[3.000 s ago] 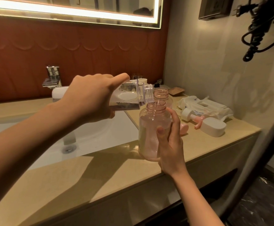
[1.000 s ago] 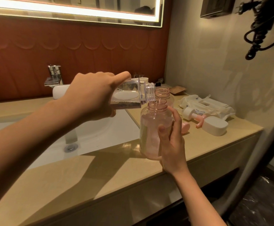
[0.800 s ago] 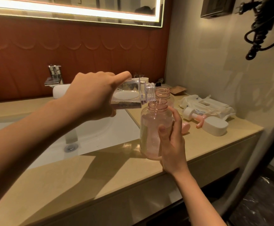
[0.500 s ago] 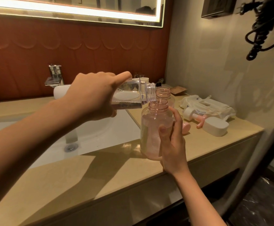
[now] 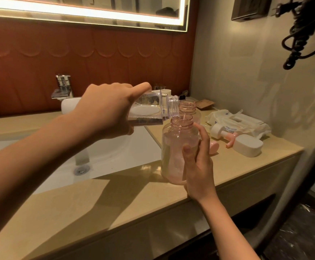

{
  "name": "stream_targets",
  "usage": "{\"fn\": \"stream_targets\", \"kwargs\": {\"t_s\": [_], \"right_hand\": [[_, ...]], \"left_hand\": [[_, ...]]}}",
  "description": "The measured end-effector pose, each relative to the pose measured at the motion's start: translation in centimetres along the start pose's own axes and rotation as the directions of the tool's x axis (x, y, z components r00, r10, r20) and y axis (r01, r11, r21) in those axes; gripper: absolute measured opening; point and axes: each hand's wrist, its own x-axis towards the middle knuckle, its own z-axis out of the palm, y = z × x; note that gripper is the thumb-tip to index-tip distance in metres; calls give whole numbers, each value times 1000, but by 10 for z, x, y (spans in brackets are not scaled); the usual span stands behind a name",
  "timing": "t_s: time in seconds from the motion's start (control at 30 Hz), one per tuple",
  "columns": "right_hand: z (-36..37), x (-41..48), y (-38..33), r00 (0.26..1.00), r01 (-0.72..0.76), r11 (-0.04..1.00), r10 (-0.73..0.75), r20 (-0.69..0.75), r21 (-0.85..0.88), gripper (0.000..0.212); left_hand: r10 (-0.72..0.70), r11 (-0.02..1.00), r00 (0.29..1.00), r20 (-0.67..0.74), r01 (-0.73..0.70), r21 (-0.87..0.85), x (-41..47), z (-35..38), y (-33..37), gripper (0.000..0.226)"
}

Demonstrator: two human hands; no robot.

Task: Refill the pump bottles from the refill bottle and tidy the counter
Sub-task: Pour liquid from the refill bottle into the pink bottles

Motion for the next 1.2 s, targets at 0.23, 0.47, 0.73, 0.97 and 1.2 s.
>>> {"fn": "stream_targets", "kwargs": {"t_s": [0.23, 0.47, 0.73, 0.97, 1.2], "right_hand": [[0, 0, 0, 1000, -8, 1000, 8, 0, 1, 75], [0, 0, -1, 1000, -9, 1000, 9, 2, 6, 75], [0, 0, -2, 1000, -14, 1000, 14, 6, 2, 78], [0, 0, -4, 1000, -18, 1000, 18, 5, -10, 76], [0, 0, -4, 1000, -23, 1000, 23, 1, -17, 74]], "left_hand": [[0, 1000, 1000, 1, 0, 2, 0, 0, -1, 81], [15, 1000, 1000, -4, -15, 9, 1, 0, -1, 80], [14, 1000, 1000, -6, -14, 14, 2, -1, -1, 79], [21, 999, 1000, -4, -21, 26, 2, -3, 0, 80], [13, 1000, 1000, 8, -14, 19, 2, -4, 0, 81]]}}
